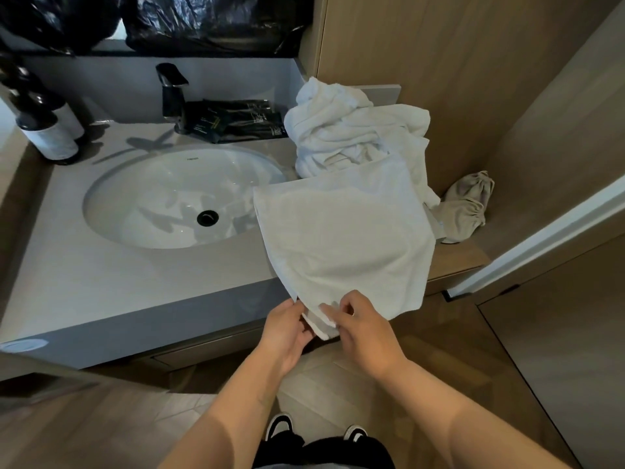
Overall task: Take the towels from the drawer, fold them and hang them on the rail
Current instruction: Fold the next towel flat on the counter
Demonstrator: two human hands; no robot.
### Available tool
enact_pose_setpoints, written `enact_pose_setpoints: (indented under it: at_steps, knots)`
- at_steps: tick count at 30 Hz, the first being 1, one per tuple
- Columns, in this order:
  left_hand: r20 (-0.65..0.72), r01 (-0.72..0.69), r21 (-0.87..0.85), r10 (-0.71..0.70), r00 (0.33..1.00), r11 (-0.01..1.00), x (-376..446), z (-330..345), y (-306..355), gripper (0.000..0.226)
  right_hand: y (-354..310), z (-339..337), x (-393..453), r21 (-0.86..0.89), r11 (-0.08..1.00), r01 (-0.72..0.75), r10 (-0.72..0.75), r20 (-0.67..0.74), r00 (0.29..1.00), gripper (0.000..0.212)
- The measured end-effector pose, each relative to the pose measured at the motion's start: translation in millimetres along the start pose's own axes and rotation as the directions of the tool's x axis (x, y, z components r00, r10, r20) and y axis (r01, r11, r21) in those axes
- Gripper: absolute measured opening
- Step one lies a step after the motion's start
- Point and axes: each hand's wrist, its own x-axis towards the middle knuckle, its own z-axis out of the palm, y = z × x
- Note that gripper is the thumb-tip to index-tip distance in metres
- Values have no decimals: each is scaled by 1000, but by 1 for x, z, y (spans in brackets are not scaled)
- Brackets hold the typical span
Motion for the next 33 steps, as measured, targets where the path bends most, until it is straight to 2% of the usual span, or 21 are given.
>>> enact_pose_setpoints:
  at_steps: [3,5,7,9,11,14,20,22,24,27,29,30,32,33]
  knots:
    - [4,-6,29,6,1000,1000,-3,2,3,27,2,-2,3,-155,982,104,-100,37,994,55]
    - [1,-5,3,5,1000,1000,-6,4,6,30,1,1,4,-207,967,145,-139,46,989,56]
    - [-3,4,-45,-4,1000,999,-8,5,9,34,1,6,2,-179,970,165,-162,29,986,55]
    - [-4,-14,-17,14,1000,1000,-10,5,13,30,0,10,-2,-98,983,158,-155,28,987,54]
    - [-5,-56,71,56,998,996,-11,6,14,24,1,12,-5,7,999,44,-44,22,999,50]
    - [-39,-100,104,104,994,990,-11,13,18,21,6,11,-3,94,970,-225,230,-47,972,44]
    - [-171,-153,85,166,971,985,-8,21,36,23,51,-2,1,-65,862,-503,497,-90,863,43]
    - [-238,-155,87,172,956,984,-5,16,41,23,74,-11,-7,-78,770,-633,623,-122,773,38]
    - [-322,-144,124,177,930,982,-3,8,46,27,96,-20,-20,-1,647,-762,751,-169,638,35]
    - [-431,-113,199,190,882,973,3,-6,47,26,127,-30,-45,111,477,-872,872,-186,453,36]
    - [-457,-97,187,174,872,978,6,-13,44,17,140,-35,-57,219,375,-901,927,-76,368,44]
    - [-465,-91,187,169,869,978,6,-14,43,17,143,-36,-61,365,303,-881,944,15,330,49]
    - [-473,-82,234,187,861,969,8,-17,38,18,141,-35,-64,667,62,-742,935,221,277,56]
    - [-477,-80,256,198,856,963,9,-19,37,18,138,-34,-66,741,-20,-672,920,276,278,55]
